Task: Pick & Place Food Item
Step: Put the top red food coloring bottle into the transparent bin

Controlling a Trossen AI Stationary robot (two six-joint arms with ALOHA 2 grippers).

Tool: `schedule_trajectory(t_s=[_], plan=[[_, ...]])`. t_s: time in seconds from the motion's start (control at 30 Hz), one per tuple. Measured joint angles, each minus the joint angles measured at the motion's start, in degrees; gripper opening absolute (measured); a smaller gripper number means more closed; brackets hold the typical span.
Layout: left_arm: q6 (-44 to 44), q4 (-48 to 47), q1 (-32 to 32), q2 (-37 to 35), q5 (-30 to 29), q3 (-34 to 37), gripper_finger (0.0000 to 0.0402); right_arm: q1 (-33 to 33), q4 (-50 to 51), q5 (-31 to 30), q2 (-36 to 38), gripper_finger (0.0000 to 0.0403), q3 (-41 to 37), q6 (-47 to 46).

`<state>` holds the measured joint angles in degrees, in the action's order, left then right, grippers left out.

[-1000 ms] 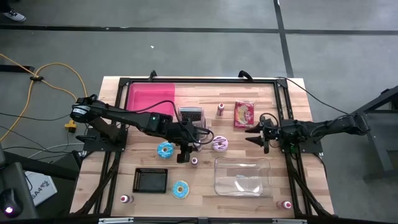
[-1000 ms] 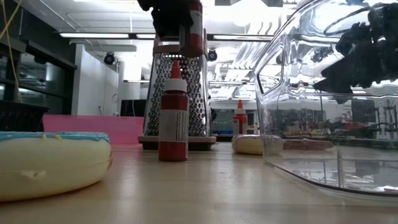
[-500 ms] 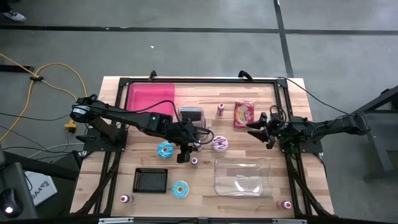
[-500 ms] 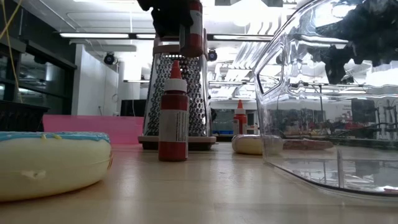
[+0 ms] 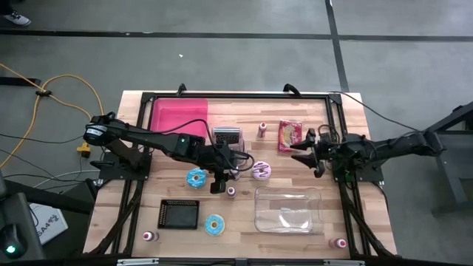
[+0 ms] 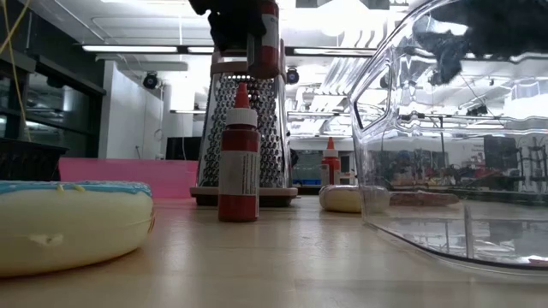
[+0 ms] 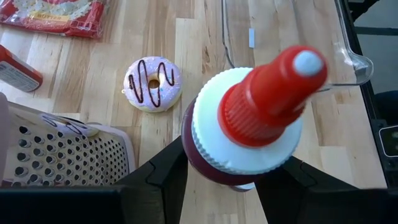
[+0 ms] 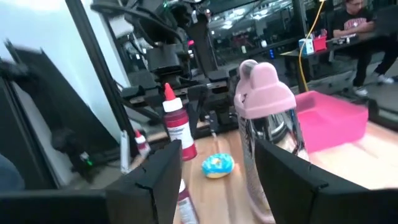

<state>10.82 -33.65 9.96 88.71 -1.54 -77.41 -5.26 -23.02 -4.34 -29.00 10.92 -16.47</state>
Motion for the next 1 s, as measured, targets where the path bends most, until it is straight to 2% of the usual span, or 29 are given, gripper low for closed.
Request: schedule_trajectory(t_s=[0.2, 0.53, 0.67, 1.0], plan=[[0.12, 0.01, 0.00, 0.00, 0.00, 0.00, 0.0154, 0.00, -0.02, 0.00, -14.90, 0.0189, 9.71, 7.40], [0.12, 0.02, 0.01, 0.00, 0.00, 0.00, 0.0154, -0.66, -0.32, 0.40, -35.97, 0.0189, 22.72, 13.01], [0.12, 0.02, 0.00, 0.00, 0.00, 0.00, 0.0154, -1.73, -3.24, 0.41, -41.29, 0.0189, 26.04, 16.40], [0.10, 0.02, 0.00, 0.00, 0.00, 0.00, 0.0154, -4.04, -3.48, 0.11, -48.76, 0.0189, 32.39, 20.70]])
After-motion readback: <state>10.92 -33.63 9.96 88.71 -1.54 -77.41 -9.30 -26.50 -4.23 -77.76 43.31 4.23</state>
